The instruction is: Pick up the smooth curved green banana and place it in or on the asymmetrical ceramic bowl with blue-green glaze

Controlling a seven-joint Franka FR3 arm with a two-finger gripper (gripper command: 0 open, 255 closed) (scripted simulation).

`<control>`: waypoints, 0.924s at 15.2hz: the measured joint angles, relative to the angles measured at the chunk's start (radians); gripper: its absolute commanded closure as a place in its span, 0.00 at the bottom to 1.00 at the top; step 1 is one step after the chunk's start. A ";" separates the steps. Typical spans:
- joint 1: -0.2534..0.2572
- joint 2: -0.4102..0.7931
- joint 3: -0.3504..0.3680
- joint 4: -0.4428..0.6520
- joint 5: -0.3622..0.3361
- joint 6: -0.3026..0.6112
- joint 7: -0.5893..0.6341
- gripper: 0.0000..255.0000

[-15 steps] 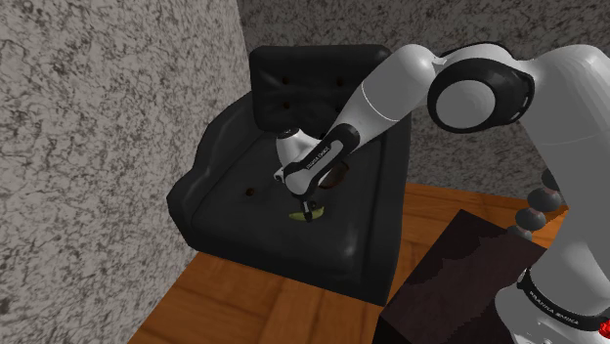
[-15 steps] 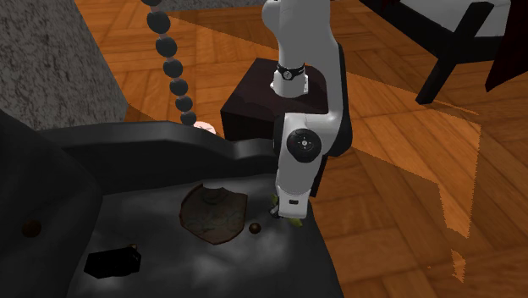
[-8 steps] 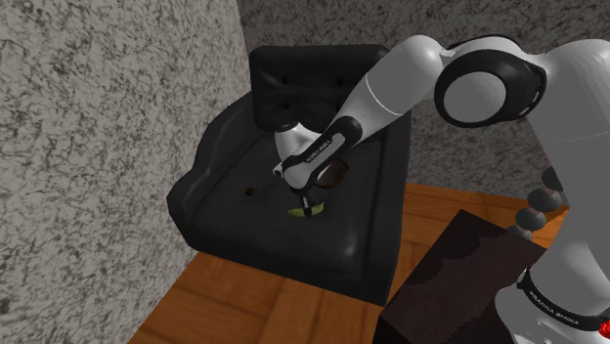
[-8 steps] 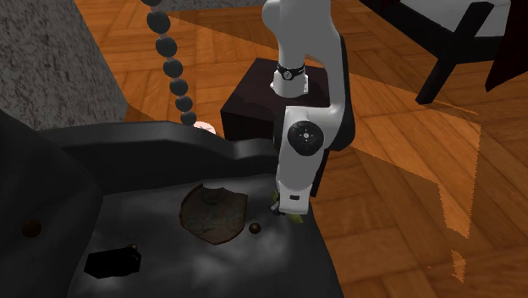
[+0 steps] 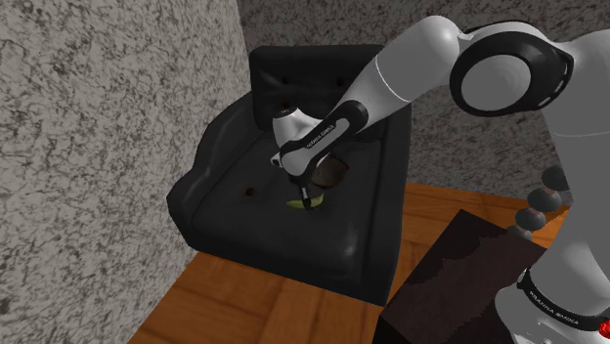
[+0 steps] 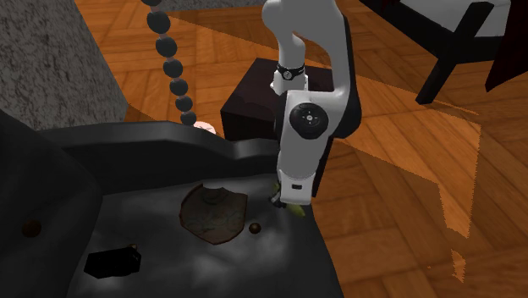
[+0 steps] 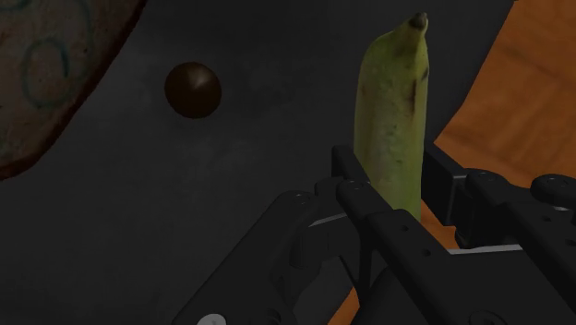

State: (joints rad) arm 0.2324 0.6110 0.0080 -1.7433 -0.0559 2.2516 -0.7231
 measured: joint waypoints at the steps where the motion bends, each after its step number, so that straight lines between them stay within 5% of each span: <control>1: 0.001 -0.008 0.000 0.001 0.000 -0.009 0.000 1.00; 14: -0.001 -0.113 0.002 0.024 0.005 -0.138 -0.007 1.00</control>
State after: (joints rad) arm 0.2311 0.4977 0.0105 -1.7189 -0.0510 2.1139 -0.7306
